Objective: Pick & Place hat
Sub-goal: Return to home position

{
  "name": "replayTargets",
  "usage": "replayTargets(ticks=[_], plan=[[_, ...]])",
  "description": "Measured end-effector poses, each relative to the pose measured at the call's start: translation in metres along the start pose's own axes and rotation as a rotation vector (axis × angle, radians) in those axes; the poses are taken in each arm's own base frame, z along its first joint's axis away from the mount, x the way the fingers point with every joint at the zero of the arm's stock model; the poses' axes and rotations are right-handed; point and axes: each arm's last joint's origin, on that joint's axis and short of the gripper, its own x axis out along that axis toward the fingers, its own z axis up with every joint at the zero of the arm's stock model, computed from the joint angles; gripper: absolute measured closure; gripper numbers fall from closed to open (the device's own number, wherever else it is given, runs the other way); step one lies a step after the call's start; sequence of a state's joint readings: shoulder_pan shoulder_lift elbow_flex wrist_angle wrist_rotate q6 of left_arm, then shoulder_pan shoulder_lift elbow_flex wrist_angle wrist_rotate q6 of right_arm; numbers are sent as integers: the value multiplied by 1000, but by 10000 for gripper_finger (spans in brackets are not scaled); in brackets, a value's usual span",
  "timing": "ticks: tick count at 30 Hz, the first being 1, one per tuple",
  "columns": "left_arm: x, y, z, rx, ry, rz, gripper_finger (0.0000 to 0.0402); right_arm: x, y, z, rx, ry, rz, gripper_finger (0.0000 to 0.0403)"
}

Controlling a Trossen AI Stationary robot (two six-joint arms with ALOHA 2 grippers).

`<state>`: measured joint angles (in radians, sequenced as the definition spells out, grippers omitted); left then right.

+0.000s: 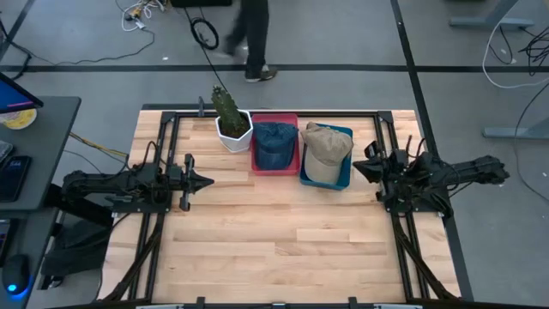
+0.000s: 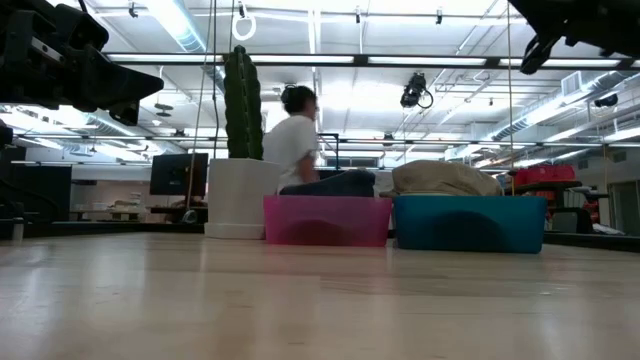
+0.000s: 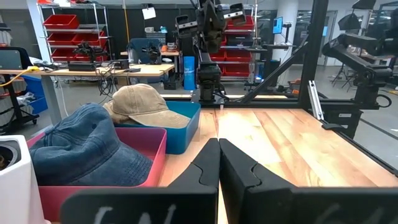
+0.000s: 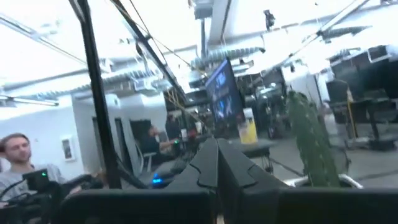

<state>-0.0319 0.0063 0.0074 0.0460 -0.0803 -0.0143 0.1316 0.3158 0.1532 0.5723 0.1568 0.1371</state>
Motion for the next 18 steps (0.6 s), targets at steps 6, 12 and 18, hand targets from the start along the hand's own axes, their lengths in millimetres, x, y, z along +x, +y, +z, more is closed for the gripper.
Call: replayTargets(ticks=[6, 12, 18], plan=[[0, 0, 0, 0, -2, 0, 399, -14, -1, 8, 6, -38, 70, 403], [0, 0, 0, 0, -3, 0, 399, -31, -2, 13, -2, -60, 77, 403], [0, 0, 0, 0, -3, -1, 399, -31, -2, 15, -70, -49, 73, 403]])
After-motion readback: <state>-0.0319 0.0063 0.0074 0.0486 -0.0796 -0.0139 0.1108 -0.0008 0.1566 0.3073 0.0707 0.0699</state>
